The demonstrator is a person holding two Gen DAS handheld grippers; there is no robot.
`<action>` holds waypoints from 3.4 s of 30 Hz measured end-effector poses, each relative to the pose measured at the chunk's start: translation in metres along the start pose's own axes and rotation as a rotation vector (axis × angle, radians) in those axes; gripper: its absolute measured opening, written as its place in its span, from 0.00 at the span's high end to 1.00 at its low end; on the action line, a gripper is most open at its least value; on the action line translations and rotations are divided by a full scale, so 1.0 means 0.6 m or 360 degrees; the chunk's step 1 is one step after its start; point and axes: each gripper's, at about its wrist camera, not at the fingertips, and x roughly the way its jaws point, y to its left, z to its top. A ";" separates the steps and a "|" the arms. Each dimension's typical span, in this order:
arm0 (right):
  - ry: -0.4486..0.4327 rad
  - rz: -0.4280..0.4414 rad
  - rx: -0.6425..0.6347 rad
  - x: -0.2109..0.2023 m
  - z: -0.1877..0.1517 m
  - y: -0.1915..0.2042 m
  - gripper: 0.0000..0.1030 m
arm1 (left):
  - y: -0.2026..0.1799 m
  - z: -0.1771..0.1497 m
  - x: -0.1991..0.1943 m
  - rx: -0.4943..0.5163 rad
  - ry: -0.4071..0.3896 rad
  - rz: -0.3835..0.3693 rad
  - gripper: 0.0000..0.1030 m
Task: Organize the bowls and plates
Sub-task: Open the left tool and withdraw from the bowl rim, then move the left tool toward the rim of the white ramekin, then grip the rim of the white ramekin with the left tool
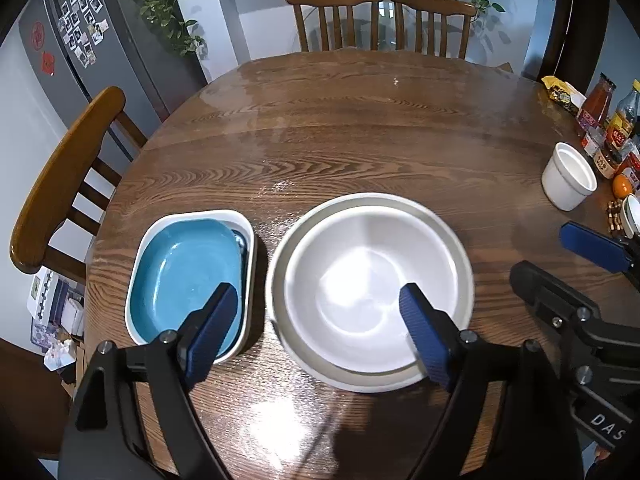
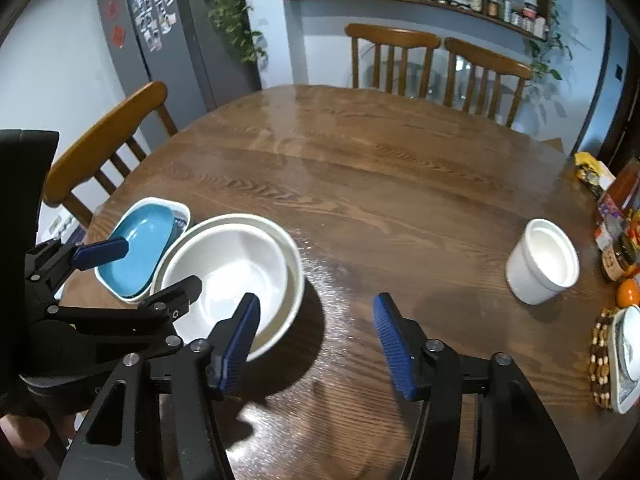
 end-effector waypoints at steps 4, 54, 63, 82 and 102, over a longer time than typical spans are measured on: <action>-0.0021 -0.0022 0.0037 -0.016 -0.009 -0.019 0.41 | -0.023 0.002 -0.009 0.0028 -0.0015 -0.0011 0.09; -0.0118 -0.0425 0.0372 -0.119 -0.060 -0.377 0.41 | -0.393 0.171 -0.017 0.0316 -0.0138 -0.0199 0.07; -0.0113 -0.0356 0.0440 -0.089 -0.037 -0.412 0.41 | -0.416 0.194 0.067 0.0248 0.0021 -0.0161 0.08; -0.0032 -0.0259 0.0482 -0.014 -0.005 -0.449 0.41 | -0.447 0.210 0.145 0.0338 0.0175 -0.0136 0.11; -0.0057 -0.0181 0.0563 0.004 0.010 -0.473 0.41 | -0.459 0.196 0.136 0.0494 0.0209 -0.0288 0.78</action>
